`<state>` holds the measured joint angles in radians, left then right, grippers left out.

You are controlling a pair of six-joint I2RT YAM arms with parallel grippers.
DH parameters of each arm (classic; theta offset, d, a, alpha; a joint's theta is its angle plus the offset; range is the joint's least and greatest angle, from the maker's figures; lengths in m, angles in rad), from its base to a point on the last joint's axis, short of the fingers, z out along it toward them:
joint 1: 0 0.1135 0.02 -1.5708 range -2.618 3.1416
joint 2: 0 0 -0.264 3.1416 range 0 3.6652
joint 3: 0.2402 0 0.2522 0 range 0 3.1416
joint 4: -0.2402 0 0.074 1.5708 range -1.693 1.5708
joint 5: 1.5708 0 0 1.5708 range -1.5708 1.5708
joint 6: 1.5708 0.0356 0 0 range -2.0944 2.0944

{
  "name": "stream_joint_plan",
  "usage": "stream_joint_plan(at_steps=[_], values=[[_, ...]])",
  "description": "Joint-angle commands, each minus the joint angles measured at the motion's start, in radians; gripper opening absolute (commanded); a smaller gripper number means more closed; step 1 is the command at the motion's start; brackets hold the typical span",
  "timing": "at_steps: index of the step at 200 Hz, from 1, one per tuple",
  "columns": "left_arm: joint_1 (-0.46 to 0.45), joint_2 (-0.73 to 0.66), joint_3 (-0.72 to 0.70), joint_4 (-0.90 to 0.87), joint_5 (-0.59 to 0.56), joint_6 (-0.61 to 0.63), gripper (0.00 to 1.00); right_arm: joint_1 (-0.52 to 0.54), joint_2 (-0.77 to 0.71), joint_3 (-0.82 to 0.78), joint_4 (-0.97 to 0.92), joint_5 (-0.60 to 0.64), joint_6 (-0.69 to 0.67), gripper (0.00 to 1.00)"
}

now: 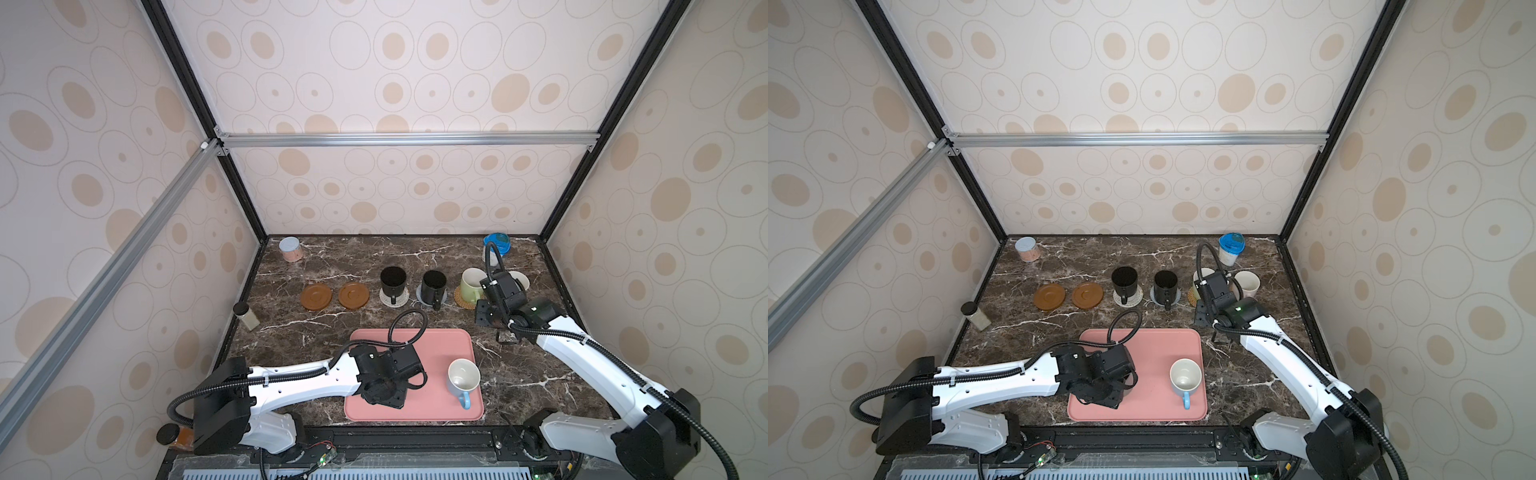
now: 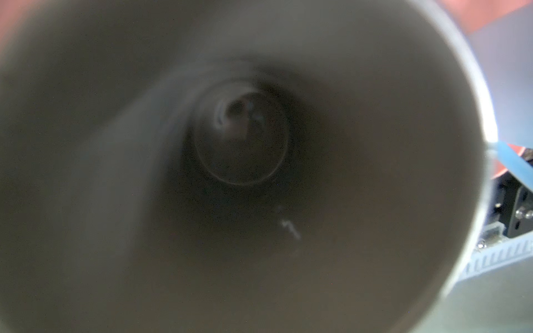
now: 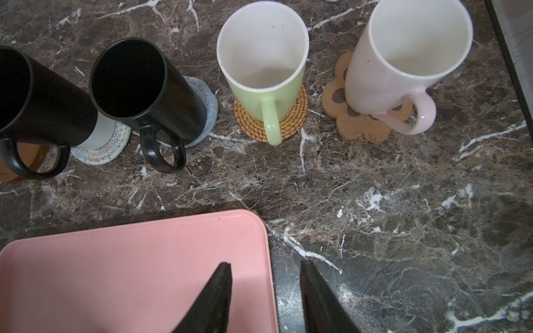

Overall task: Place cups on coasters
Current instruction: Pick up the cup from the tray.

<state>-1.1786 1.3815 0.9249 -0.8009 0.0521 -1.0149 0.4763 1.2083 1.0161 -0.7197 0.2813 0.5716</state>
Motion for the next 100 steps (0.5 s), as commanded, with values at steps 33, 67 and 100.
stream_joint_plan(at_steps=[33,67,100], values=[[0.021,-0.015,-0.018,0.018,-0.087,0.080,0.36,-0.007,0.029,0.014,-0.050,0.038,0.045,0.43],[0.029,-0.013,-0.041,0.060,-0.097,0.102,0.28,-0.007,0.047,0.026,-0.070,0.039,0.064,0.43],[0.032,-0.008,-0.041,0.080,-0.133,0.119,0.23,-0.007,0.056,0.033,-0.072,0.044,0.081,0.43]])
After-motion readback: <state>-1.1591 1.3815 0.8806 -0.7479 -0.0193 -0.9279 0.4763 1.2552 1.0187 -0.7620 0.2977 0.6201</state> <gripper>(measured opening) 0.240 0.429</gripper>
